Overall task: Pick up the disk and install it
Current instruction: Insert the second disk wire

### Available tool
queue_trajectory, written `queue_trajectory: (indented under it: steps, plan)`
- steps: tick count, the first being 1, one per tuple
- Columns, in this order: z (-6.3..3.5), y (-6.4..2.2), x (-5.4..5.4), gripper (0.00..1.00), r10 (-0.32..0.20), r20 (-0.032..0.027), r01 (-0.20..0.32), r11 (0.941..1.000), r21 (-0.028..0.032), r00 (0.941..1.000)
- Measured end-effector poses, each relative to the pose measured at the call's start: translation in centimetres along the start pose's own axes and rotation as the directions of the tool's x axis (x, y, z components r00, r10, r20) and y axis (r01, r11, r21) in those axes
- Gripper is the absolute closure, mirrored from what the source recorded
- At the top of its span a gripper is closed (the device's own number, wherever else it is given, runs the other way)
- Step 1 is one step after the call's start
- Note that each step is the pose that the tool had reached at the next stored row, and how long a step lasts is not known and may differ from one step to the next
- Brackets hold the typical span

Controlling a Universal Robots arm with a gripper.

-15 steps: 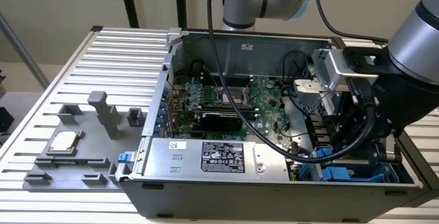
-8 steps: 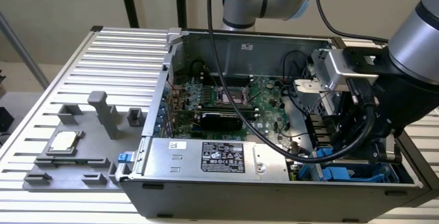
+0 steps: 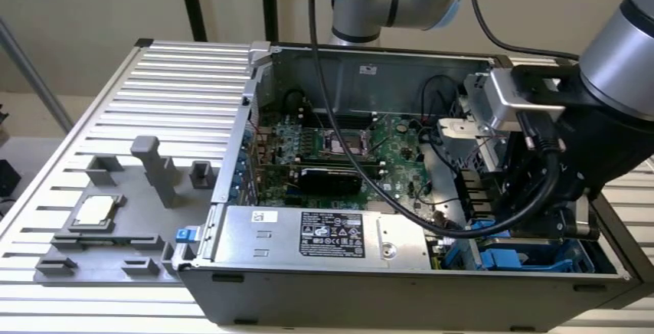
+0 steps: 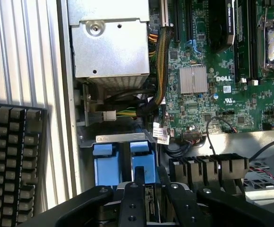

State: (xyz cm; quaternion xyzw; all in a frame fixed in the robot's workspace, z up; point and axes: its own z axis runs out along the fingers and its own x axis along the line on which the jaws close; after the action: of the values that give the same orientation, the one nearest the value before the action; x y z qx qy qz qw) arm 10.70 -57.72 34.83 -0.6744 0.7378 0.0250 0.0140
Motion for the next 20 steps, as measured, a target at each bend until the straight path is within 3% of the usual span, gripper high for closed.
queue_trajectory:
  steps: [5,10,11,13,14,20]
  plan:
    - [-1.58,-0.02,-0.5,0.75,0.003,-0.0001,-0.003,1.0000,0.0002,1.0000]
    - [-2.63,-0.61,-0.7,0.75,0.005,0.0000,-0.005,1.0000,0.0004,1.0000]
    - [-2.86,-0.69,-0.7,0.67,0.006,0.0000,-0.006,1.0000,0.0004,1.0000]
    - [-3.27,-0.82,-0.9,0.67,0.006,0.0000,-0.006,1.0000,0.0004,1.0000]
    - [-3.43,-0.89,-1.0,0.61,0.007,0.0000,-0.007,1.0000,0.0005,1.0000]
    - [-3.69,-2.23,-1.6,0.61,0.010,-0.0004,-0.010,1.0000,0.0007,1.0000]
